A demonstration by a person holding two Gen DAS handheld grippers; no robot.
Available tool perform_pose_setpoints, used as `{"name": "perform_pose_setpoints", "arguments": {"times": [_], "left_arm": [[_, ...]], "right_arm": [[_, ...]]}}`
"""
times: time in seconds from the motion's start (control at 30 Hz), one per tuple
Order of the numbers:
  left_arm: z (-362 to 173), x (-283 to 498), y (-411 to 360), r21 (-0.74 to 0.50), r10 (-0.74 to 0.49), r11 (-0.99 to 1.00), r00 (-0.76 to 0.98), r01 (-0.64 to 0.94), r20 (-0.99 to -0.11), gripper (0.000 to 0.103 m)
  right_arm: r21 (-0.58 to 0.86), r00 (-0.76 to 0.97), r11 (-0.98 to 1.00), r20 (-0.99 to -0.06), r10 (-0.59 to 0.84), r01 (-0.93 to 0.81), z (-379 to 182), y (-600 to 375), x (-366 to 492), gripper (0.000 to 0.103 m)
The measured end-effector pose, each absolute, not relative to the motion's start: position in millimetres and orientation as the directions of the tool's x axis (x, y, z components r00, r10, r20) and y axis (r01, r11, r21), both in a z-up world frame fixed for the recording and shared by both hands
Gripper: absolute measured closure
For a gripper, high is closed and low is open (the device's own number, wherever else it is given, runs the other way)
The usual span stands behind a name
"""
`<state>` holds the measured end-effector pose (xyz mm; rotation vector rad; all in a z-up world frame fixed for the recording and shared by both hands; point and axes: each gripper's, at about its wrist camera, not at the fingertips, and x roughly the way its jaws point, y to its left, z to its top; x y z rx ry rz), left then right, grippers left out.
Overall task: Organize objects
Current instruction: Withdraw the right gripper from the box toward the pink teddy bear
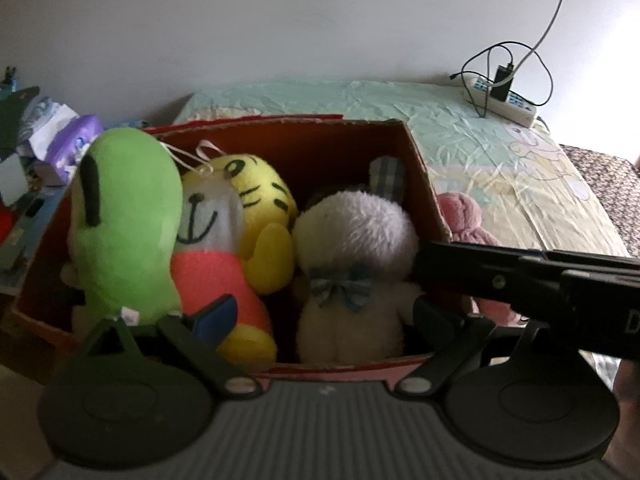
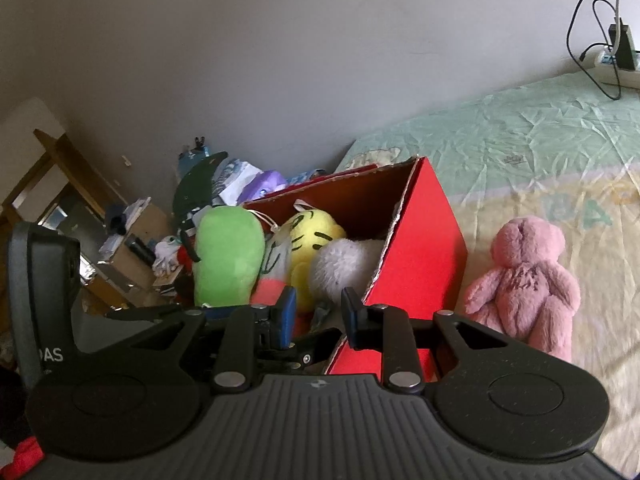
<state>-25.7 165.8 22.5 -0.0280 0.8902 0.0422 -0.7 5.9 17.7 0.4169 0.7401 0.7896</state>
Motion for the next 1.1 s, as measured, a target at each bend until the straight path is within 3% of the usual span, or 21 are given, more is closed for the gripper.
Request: {"name": "perform_pose_setpoints", "arguments": {"times": [0.5,1.1], "left_arm": [[60,-46,126,0.12,0.168,0.986,0.67,-0.117,-0.723,0.009],[67,-45,42,0.077,0.017,0.996,0.697,0.055,-0.717,0.007]], "right_arm": [[0.648,0.463,0.566,-0.348,0.815,-0.509,26,-45,-7,0.074],[0.64,0.561,0.651,-0.387,0.732,-0.408,16,-127,-25,0.073]]}}
